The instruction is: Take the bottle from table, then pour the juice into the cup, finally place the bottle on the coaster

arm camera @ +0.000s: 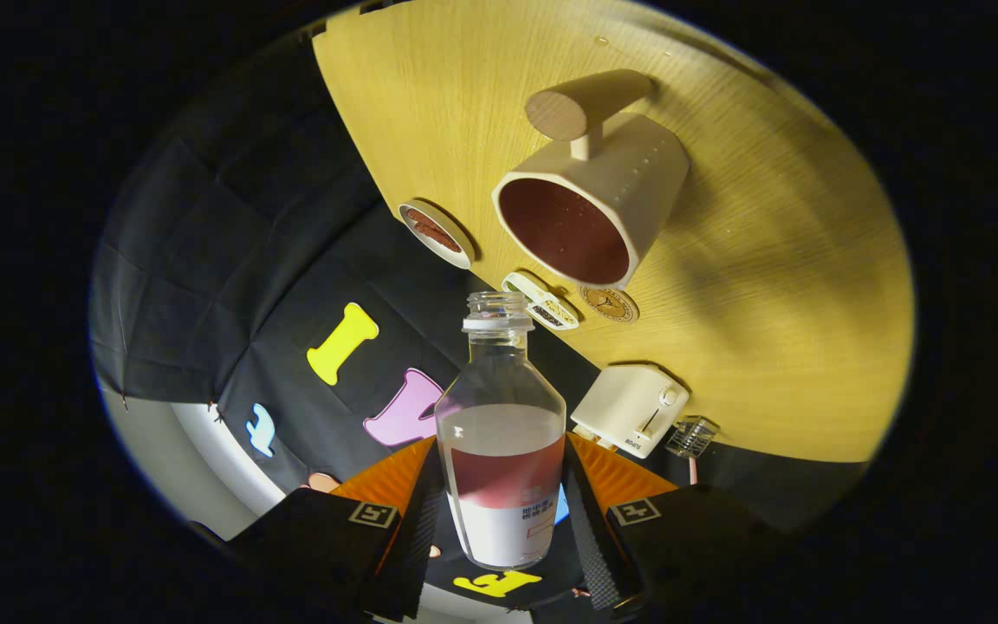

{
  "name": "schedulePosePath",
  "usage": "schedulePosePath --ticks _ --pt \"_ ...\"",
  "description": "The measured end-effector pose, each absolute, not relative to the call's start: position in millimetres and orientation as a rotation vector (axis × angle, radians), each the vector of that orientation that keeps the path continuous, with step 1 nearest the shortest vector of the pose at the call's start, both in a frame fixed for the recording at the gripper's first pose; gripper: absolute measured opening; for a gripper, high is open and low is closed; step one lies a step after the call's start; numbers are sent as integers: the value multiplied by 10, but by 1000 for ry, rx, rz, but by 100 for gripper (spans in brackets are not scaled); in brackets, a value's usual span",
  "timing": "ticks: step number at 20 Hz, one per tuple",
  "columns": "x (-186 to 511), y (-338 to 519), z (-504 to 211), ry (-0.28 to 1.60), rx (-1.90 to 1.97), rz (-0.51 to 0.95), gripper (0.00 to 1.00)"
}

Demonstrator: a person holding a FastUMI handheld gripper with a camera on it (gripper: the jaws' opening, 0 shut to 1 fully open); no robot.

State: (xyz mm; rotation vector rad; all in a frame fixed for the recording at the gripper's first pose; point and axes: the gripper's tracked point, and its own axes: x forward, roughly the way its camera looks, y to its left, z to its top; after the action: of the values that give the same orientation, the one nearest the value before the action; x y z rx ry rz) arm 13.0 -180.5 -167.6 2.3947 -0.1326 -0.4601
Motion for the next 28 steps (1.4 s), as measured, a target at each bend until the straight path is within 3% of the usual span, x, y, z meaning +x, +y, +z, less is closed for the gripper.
schedulePosePath --ticks 5,13,22,28 --pt "109 -1654 -1773 43 2137 -512 74" --pt "100 -1500 -1688 90 1705 -398 73" --pt "-210 -2072 -974 -124 1175 -399 73" --pt "-91 -2058 -552 -75 557 -408 73"
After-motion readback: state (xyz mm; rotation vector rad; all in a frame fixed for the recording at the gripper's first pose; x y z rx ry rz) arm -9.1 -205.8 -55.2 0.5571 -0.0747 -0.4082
